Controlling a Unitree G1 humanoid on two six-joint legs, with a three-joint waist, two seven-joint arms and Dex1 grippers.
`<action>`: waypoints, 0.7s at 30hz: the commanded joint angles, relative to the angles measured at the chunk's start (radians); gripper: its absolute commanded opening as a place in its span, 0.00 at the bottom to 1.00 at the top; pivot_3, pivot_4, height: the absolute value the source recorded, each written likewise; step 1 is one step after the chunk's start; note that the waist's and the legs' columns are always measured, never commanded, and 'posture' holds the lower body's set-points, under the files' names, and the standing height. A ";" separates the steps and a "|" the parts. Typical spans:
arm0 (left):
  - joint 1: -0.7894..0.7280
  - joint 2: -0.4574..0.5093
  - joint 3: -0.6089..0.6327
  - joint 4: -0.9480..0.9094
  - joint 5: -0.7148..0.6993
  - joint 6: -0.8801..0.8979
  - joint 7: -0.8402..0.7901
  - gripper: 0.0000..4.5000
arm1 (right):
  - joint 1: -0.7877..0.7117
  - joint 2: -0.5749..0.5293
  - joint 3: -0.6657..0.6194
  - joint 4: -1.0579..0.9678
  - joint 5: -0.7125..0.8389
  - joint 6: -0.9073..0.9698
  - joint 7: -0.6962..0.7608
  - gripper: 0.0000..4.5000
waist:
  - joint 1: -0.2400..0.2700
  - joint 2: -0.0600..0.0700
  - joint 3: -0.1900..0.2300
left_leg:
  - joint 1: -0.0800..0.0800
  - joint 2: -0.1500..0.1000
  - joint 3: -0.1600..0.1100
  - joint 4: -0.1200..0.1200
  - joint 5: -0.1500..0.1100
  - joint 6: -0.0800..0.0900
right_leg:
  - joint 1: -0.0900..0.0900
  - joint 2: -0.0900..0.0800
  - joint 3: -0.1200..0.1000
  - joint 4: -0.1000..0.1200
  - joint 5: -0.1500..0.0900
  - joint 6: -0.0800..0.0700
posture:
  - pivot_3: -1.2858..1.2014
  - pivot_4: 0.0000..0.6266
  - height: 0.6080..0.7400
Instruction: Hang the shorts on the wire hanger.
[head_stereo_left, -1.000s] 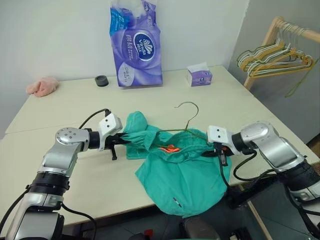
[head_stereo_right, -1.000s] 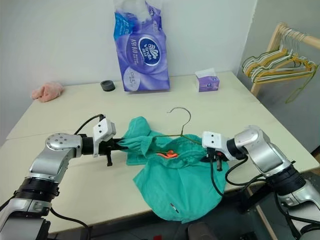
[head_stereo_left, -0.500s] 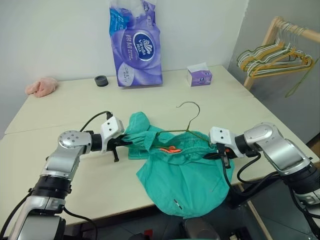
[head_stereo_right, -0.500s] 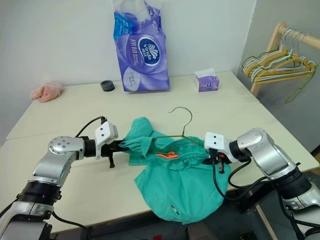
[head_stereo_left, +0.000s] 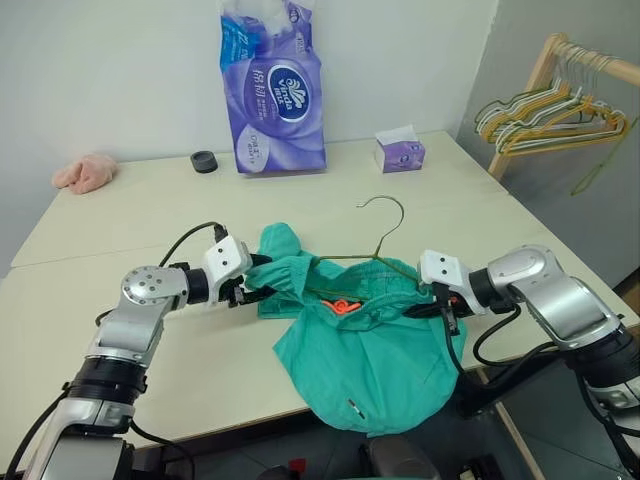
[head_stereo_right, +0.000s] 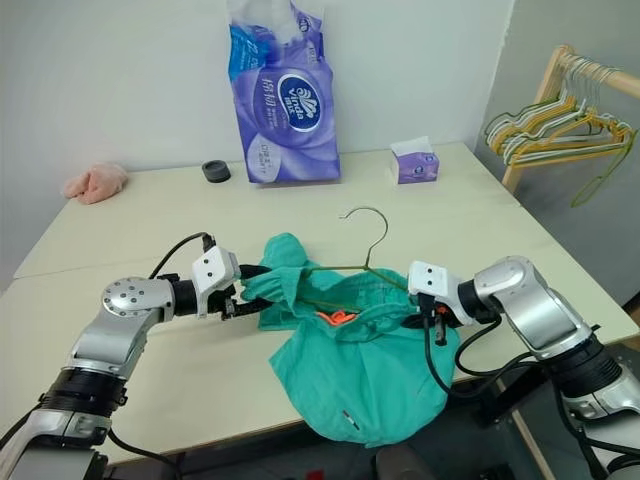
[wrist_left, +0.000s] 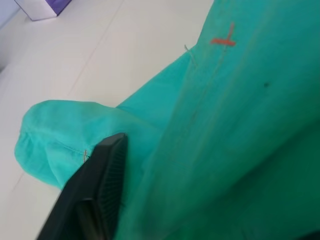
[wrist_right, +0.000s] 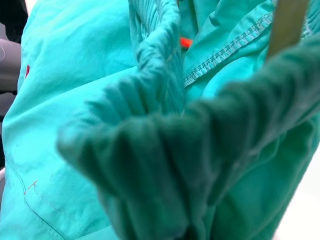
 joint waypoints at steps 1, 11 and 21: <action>0.002 0.002 0.071 0.001 -0.024 -0.002 0.041 0.74 | -0.023 0.006 -0.044 -0.018 0.027 0.004 -0.010 0.00 | 0.000 0.000 0.000 | 0.000 0.000 0.000 0.000 0.000 0.000 | 0.000 0.000 0.000 0.000 0.000 0.000 | 0.38 0.02 1.00; 0.038 0.068 0.273 -0.067 -0.164 0.177 0.083 0.74 | -0.001 0.015 -0.077 0.016 0.052 0.049 -0.059 0.00 | 0.000 0.000 0.000 | 0.000 0.000 0.000 0.000 0.000 0.000 | 0.000 0.000 0.000 0.000 0.000 0.000 | 0.39 0.02 1.00; 0.155 0.118 0.227 -0.475 -0.389 0.456 -0.052 0.74 | 0.144 0.045 -0.288 -0.011 0.137 0.180 -0.236 0.00 | 0.009 0.001 0.001 | -0.003 0.000 0.000 0.000 0.000 0.000 | 0.000 -0.001 0.000 -0.001 0.000 0.000 | 0.38 0.05 1.00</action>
